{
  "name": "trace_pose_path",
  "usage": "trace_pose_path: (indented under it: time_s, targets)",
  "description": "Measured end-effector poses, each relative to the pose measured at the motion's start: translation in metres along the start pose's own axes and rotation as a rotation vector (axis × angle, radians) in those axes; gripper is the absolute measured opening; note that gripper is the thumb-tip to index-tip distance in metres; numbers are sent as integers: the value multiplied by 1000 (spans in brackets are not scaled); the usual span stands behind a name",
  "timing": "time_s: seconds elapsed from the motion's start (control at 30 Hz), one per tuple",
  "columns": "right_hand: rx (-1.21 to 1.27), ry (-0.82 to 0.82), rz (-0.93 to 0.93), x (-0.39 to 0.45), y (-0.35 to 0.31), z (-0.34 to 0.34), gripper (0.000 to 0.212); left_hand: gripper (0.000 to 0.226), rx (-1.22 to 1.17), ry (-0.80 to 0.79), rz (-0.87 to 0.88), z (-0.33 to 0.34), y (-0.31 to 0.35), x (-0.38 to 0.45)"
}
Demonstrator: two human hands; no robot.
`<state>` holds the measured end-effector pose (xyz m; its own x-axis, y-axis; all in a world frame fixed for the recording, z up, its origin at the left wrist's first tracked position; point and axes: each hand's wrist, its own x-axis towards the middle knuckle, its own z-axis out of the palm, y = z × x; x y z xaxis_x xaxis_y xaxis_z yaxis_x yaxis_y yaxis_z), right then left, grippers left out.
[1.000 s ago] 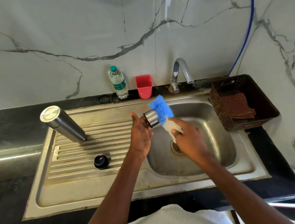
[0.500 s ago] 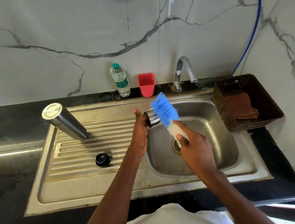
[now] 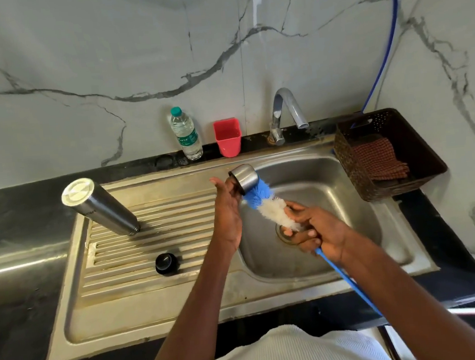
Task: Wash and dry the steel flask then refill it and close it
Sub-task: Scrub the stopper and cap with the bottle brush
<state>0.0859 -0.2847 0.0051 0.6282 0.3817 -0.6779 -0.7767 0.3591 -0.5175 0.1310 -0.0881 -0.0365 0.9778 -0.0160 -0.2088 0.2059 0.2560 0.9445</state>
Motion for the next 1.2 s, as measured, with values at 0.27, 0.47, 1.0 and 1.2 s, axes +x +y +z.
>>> trace_pose_path:
  time_s: [0.27,0.47,1.0,1.2]
  targets:
    - [265,-56,47,18,6,6,37,69,636,-59,245,3,-25,13]
    - [-303,364,-225,1,25,19,34,73,505,116,110,-25,-28,26]
    - [-1481,614,-660,-22,1,40,51,117,228,-47,-34,-9,13,6]
    - [-559,410,-276,4,-18,32,36,87,-259,-54,-66,-8,20,1]
